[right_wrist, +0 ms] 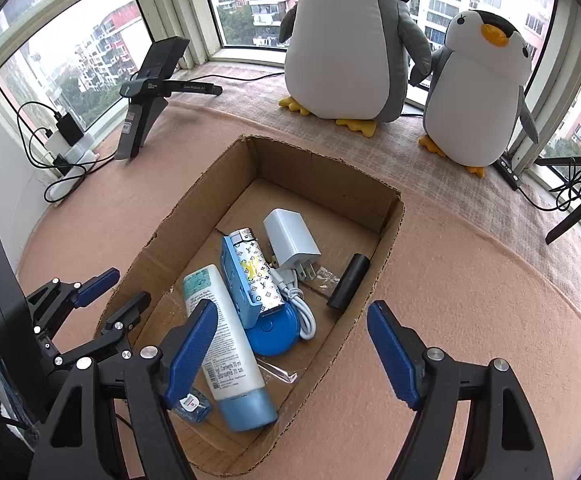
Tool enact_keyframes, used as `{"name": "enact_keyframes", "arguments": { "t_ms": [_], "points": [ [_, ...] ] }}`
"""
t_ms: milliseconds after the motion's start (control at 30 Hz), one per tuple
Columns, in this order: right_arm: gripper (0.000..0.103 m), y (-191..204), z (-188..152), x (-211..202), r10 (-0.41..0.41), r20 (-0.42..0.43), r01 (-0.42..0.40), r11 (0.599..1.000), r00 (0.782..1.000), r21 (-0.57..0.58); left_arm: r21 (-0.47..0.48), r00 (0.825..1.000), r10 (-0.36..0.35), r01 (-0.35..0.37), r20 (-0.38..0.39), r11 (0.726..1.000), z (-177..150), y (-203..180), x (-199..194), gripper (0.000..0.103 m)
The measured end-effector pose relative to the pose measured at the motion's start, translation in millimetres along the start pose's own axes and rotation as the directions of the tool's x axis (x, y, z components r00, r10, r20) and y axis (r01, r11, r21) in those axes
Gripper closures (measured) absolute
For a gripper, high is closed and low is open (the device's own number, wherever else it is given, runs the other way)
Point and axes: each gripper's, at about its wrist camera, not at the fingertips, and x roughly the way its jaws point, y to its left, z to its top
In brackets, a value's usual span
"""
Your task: Organize rigid objects
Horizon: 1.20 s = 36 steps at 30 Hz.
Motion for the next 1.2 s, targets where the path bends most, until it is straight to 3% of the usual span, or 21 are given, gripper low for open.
{"name": "enact_keyframes", "arguments": {
  "t_ms": [100, 167, 467, 767, 867, 967, 1200],
  "points": [
    [0.026, -0.9, -9.3, -12.1, -0.007, 0.024, 0.007, 1.0, 1.0, 0.015, -0.002, 1.0, -0.002, 0.002, 0.01, 1.0, 0.4, 4.2, -11.3, 0.044],
    [0.026, -1.3, -17.0, -19.2, -0.018, 0.083, 0.014, 0.998, 0.996, 0.057, -0.01, 1.0, -0.009, 0.009, 0.016, 1.0, 0.5, 6.8, -19.5, 0.04],
    [0.025, -1.8, -55.3, -59.0, -0.035, 0.158, 0.016, 0.993, 0.987, 0.115, -0.015, 0.996, -0.018, 0.019, 0.084, 1.0, 1.0, 11.4, -71.3, 0.034],
    [0.022, -3.5, -81.5, -108.2, -0.054, 0.266, 0.003, 0.982, 0.962, 0.187, -0.009, 0.99, -0.046, 0.048, 0.131, 0.999, 4.6, 4.9, -107.7, 0.033],
    [0.021, -0.3, -90.1, -120.3, -0.086, 0.291, 0.028, 0.98, 0.953, 0.198, -0.006, 0.989, -0.057, 0.058, 0.135, 0.998, 3.1, 2.0, -115.3, 0.033],
    [0.02, 1.3, -99.3, -129.4, -0.125, 0.316, 0.057, 0.975, 0.94, 0.214, -0.009, 0.988, -0.064, 0.065, 0.141, 0.998, 0.7, 0.0, -122.6, 0.025],
    [0.019, -0.3, -121.8, -143.4, -0.177, 0.353, 0.084, 0.961, 0.919, 0.265, -0.008, 0.984, -0.077, 0.079, 0.16, 0.997, -3.0, -4.5, -138.2, 0.024]
  ]
}}
